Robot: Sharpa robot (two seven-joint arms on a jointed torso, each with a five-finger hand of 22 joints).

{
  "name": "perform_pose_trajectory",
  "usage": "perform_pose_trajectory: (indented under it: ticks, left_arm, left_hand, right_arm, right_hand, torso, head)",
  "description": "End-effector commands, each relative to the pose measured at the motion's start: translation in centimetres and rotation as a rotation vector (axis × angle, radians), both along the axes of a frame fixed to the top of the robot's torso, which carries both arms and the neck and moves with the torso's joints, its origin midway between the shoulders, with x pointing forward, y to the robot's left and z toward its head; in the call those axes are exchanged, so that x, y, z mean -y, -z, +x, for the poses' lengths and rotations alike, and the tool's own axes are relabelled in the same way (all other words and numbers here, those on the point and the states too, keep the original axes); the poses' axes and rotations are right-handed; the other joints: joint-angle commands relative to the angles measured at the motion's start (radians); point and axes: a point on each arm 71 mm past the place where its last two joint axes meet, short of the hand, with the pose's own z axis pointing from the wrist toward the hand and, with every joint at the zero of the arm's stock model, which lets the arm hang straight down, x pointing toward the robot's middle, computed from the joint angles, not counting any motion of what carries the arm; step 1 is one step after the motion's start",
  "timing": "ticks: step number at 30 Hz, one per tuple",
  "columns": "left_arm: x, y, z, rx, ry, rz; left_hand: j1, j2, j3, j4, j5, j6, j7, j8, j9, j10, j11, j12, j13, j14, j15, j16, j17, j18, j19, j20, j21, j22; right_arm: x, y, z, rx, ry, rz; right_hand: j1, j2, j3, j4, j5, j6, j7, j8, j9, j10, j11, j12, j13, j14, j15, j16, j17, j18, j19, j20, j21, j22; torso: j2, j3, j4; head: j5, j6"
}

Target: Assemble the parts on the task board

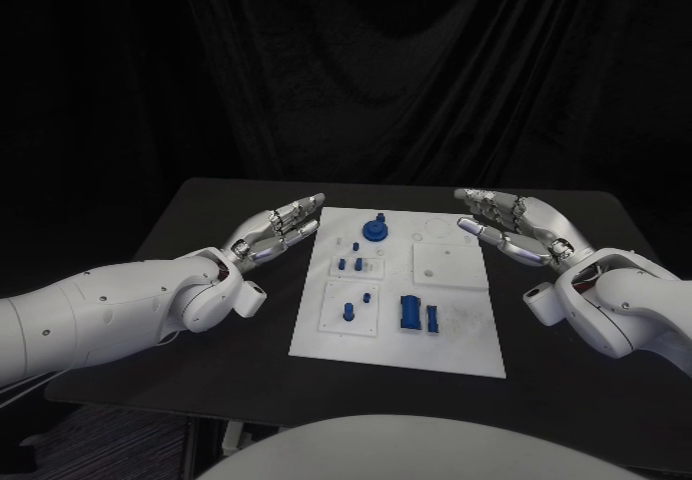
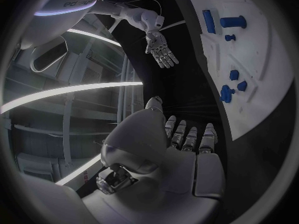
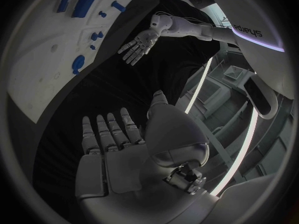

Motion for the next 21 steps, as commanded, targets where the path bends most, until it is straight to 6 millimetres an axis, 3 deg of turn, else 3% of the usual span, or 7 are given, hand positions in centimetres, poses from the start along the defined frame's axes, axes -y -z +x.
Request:
perform_pose_trajectory:
  ticks: [1,2,3,11,16,17,21]
  left_arm:
    - [0.2,-1.1,0.1,0.157,-0.011,-0.069]
    - [0.3,-1.1,0.1,0.157,-0.010,-0.069]
    - [0.4,-1.1,0.2,0.157,-0.009,-0.068]
    - [0.8,-0.9,0.5,0.149,-0.004,-0.064]
    - [0.9,-0.7,0.6,0.136,0.004,-0.064]
    - [0.7,0.3,0.7,0.019,-0.022,0.018]
    - [0.9,0.1,0.8,0.022,-0.040,0.013]
  left_hand:
    - [-0.009,0.002,-0.007,-0.001,-0.005,-0.093,-0.084,-0.012,-0.008,-0.033,-0.014,-0.031,-0.006,-0.004,-0.004,-0.004,-0.002,0.007,-0.007,-0.001,-0.005,-0.006]
    - [-0.015,0.004,-0.011,-0.001,-0.010,-0.142,-0.136,-0.018,-0.013,-0.044,-0.027,-0.041,-0.008,-0.004,0.000,-0.004,-0.002,0.008,-0.007,0.000,-0.005,-0.007]
    - [-0.019,0.006,-0.013,-0.001,-0.013,-0.173,-0.170,-0.021,-0.017,-0.050,-0.026,-0.047,-0.009,-0.004,0.003,-0.004,-0.002,0.008,-0.008,0.002,-0.006,-0.008]
    - [-0.056,-0.003,-0.034,-0.002,-0.043,-0.208,-0.164,-0.026,-0.022,-0.065,-0.034,-0.080,-0.015,-0.004,0.003,-0.004,-0.002,0.008,-0.010,0.001,-0.008,-0.012]
    - [-0.059,-0.004,-0.034,-0.002,-0.043,-0.200,-0.144,-0.024,-0.020,-0.065,-0.033,-0.078,-0.014,-0.004,0.003,-0.004,-0.002,0.008,-0.010,0.001,-0.008,-0.013]
    - [-0.468,-0.075,0.059,-0.090,-0.178,-0.234,-0.084,-0.032,-0.028,-0.069,0.007,-0.164,-0.030,-0.004,-0.050,-0.004,-0.002,-0.051,-0.032,-0.055,-0.034,-0.051]
    - [-0.586,-0.100,0.082,-0.113,-0.217,-0.234,-0.063,-0.032,-0.028,-0.069,0.007,-0.164,-0.030,-0.004,-0.050,-0.004,-0.002,-0.051,-0.032,-0.070,-0.034,-0.051]
  right_arm:
    - [-0.1,0.1,-0.1,-0.058,-0.082,0.175]
    - [-0.1,0.2,0.0,-0.062,-0.089,0.185]
    - [-0.1,0.3,0.0,-0.065,-0.094,0.192]
    - [0.0,1.0,0.2,-0.072,-0.117,0.220]
    - [0.0,1.2,0.3,-0.077,-0.121,0.222]
    - [0.1,1.2,0.4,-0.068,-0.092,0.180]
    - [-0.2,1.1,0.6,-0.067,-0.071,0.195]
  right_hand:
    - [-0.006,0.016,-0.016,0.000,-0.015,-0.134,-0.060,-0.022,-0.085,-0.100,-0.049,-0.032,-0.088,-0.118,-0.025,-0.049,-0.047,-0.002,-0.094,0.001,-0.010,-0.119]
    - [-0.003,0.024,-0.022,0.003,-0.020,-0.229,-0.105,-0.035,-0.137,-0.129,-0.074,-0.038,-0.126,-0.147,-0.036,-0.061,-0.061,0.010,-0.104,-0.005,-0.012,-0.138]
    - [-0.001,0.025,-0.024,0.001,-0.022,-0.239,-0.115,-0.036,-0.144,-0.133,-0.076,-0.036,-0.135,-0.153,-0.037,-0.063,-0.064,0.015,-0.105,-0.004,-0.012,-0.142]
    - [0.006,0.032,-0.037,0.000,-0.030,-0.278,-0.145,-0.039,-0.176,-0.158,-0.079,-0.023,-0.184,-0.174,-0.044,-0.069,-0.075,0.051,-0.114,-0.010,-0.014,-0.167]
    - [0.014,0.035,-0.037,0.000,-0.024,-0.270,-0.124,-0.039,-0.180,-0.160,-0.065,-0.008,-0.195,-0.177,-0.048,-0.068,-0.075,0.067,-0.116,-0.015,-0.014,-0.171]
    - [-0.341,-0.025,0.066,-0.087,-0.091,-0.303,-0.040,-0.057,-0.211,-0.199,-0.136,-0.057,-0.281,-0.200,-0.084,-0.107,-0.089,0.016,-0.142,-0.093,-0.025,-0.238]
    - [-0.436,-0.035,0.090,-0.111,-0.107,-0.385,-0.040,-0.057,-0.211,-0.199,-0.136,-0.065,-0.281,-0.200,-0.093,-0.107,-0.089,0.016,-0.142,-0.116,-0.025,-0.238]
  torso:
    - [-0.004,0.0051,0.0033]
    - [-0.004,0.0058,0.0026]
    - [-0.003,0.0067,0.0017]
    - [-0.007,0.0033,0.0017]
    - [-0.007,0.0022,0.0008]
    - [-0.006,0.0037,0.0007]
    - [-0.007,0.0029,-0.0008]
  head:
    - [-0.003,0.000]
    - [-0.002,0.000]
    - [-0.001,0.000]
    - [-0.003,0.000]
    - [-0.007,0.000]
    - [-0.002,0.000]
    - [-0.005,0.010]
